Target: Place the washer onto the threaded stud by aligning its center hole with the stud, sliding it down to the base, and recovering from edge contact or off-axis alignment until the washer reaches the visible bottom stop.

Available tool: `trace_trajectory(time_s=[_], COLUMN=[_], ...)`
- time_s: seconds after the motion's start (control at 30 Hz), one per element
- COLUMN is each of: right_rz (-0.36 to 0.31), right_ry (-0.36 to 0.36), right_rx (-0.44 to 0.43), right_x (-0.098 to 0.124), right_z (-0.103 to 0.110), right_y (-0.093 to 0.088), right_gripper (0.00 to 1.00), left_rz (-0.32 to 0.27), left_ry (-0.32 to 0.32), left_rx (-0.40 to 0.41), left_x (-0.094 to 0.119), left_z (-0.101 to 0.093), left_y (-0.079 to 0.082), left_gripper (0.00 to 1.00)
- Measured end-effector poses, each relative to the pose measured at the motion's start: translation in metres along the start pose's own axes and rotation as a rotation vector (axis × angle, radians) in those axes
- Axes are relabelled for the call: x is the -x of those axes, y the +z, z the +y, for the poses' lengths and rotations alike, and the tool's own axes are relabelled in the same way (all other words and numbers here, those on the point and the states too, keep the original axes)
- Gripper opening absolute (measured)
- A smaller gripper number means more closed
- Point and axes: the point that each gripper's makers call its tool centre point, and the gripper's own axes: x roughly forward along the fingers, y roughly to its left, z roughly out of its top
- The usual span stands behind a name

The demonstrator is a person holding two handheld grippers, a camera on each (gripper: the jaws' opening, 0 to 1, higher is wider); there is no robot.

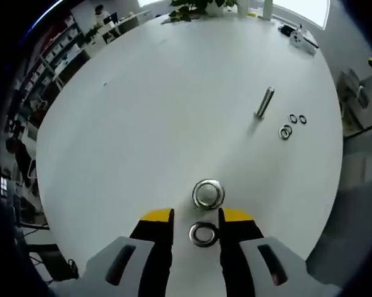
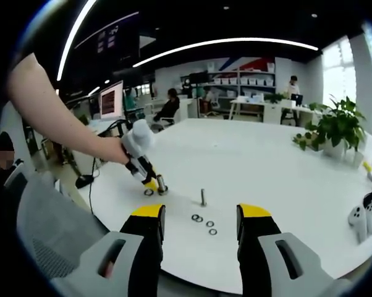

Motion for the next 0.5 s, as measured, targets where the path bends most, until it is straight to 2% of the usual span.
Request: trace_trajectory(time_s=[0.07, 0.3, 0.5], right_rz=[-0.001, -0.001, 0.003], right_ry=[0.001, 0.006, 0.01], right_rx=[-0.001, 0.001, -0.002], right_x=[0.0, -0.001, -0.001], right_z=[0.0, 0.001, 0.001], right_y=[0.0, 0.0, -0.001], right_gripper=[0.49, 0.49, 0.49], left_rz=[0.021, 0.046, 0.056], left_ry=[-0.006, -0.024, -0.025], left_rx=[0.016, 0.043, 0.051], left_x=[0.0, -0.008, -0.012], left_z=[-0.001, -0.007, -0.01], left_y=[-0.009, -0.023, -0.03], left_gripper=[0.29, 0.31, 0.33])
